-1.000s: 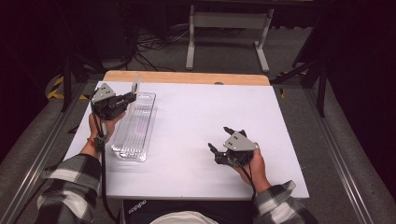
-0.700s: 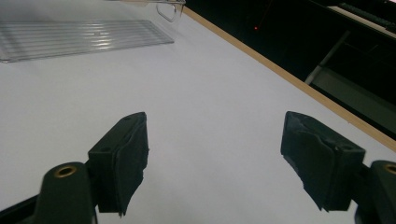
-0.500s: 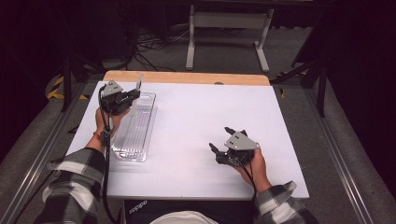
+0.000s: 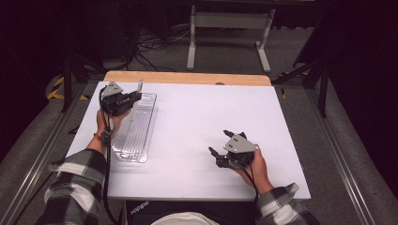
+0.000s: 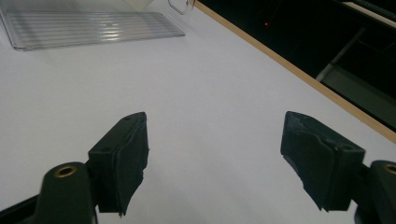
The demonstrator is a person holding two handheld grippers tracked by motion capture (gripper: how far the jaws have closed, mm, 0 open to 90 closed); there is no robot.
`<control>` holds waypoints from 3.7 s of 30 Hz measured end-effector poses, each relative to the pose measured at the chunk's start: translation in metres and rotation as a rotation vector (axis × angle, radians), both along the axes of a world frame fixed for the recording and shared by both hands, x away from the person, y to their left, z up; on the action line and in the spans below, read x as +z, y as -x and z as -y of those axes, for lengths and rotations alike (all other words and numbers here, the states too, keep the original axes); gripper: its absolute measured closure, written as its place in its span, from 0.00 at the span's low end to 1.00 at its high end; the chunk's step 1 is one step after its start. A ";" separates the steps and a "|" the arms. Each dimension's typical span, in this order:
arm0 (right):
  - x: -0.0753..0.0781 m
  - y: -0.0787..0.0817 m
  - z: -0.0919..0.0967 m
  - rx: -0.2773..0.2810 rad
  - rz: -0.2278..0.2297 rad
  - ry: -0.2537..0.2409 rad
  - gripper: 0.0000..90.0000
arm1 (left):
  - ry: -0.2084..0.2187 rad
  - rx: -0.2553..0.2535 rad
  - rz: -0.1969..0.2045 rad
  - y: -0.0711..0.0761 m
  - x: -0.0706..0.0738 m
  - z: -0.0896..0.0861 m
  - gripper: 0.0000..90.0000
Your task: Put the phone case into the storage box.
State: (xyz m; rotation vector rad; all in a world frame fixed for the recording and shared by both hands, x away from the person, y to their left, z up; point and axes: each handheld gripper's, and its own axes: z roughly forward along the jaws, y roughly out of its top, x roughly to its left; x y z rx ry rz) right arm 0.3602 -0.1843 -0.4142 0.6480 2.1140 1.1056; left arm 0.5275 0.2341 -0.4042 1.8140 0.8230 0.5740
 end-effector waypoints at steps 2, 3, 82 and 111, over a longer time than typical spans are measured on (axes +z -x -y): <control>0.000 0.000 -0.001 0.006 -0.001 0.003 0.27 | -0.032 -0.009 -0.003 -0.001 0.000 0.004 0.84; 0.000 0.000 -0.001 0.006 0.000 0.004 0.27 | -0.042 -0.011 -0.004 -0.001 -0.001 0.007 0.83; 0.003 0.003 -0.002 0.025 0.022 0.001 0.28 | -0.046 -0.005 0.078 0.021 0.003 -0.015 0.42; 0.003 0.004 -0.003 0.033 0.026 0.003 0.27 | 0.007 0.012 0.122 0.050 0.003 -0.024 0.23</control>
